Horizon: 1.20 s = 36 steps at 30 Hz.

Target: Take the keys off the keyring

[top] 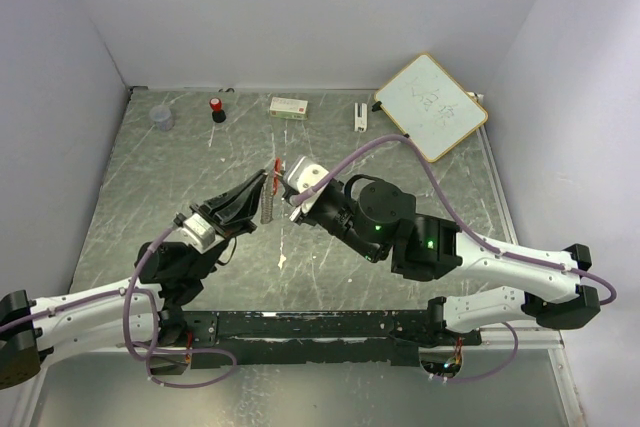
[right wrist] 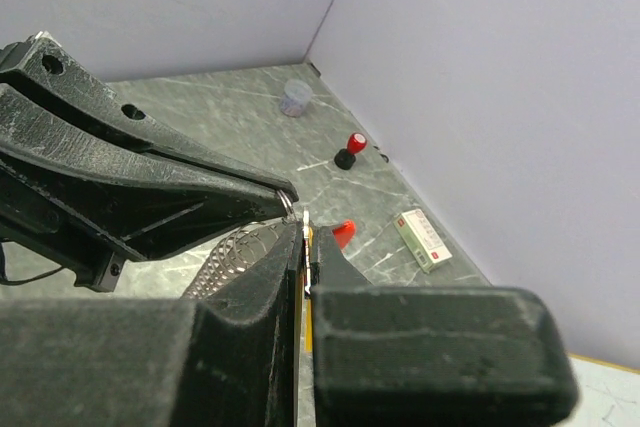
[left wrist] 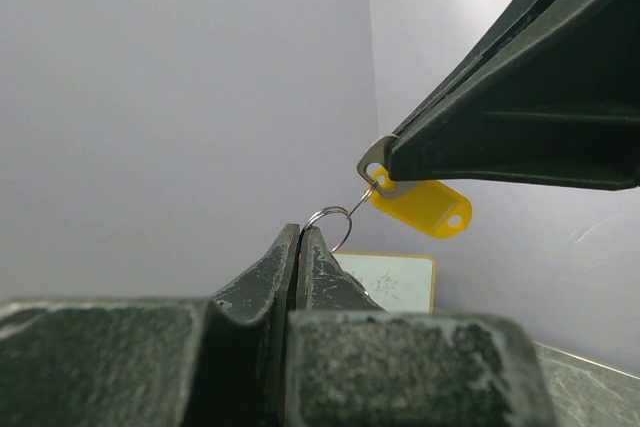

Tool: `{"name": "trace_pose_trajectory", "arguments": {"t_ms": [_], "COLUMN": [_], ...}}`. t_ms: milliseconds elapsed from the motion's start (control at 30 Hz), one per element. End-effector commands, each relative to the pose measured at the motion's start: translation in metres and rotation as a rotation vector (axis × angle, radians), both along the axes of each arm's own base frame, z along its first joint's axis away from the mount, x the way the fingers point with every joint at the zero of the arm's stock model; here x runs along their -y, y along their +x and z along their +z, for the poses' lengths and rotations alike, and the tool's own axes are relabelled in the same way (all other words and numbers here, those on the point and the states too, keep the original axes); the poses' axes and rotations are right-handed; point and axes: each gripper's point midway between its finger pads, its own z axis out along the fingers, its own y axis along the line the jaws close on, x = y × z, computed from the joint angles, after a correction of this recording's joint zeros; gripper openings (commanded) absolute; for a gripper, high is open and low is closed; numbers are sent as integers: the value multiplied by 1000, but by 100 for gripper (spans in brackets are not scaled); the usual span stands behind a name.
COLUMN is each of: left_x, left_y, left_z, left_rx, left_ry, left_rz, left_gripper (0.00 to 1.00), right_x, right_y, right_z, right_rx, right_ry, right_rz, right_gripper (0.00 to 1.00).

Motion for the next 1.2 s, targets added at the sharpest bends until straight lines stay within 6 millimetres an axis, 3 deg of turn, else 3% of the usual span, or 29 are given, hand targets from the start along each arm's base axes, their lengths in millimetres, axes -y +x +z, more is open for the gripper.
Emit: {"name": "trace_pose_trajectory", "arguments": {"t_ms": [0, 467, 800, 1033, 1167], "left_x": [-1, 36, 39, 40, 34], "left_y": [29, 16, 19, 8, -1], "left_z": [-37, -44, -54, -33, -16], "left_rx": [-123, -118, -145, -90, -53], "left_ry": [97, 171, 180, 144, 136], "left_rz": [116, -54, -51, -101, -120], "left_gripper": [7, 7, 7, 7, 14], "right_x": [34, 32, 31, 21, 23], "right_y": [2, 12, 10, 4, 2], "right_z": [87, 91, 94, 78, 73], "right_rx": [80, 136, 136, 134, 130], "right_ry": [252, 239, 245, 195, 176], "right_rz": [-63, -131, -112, -58, -46], "right_gripper": [0, 0, 0, 0, 0]}}
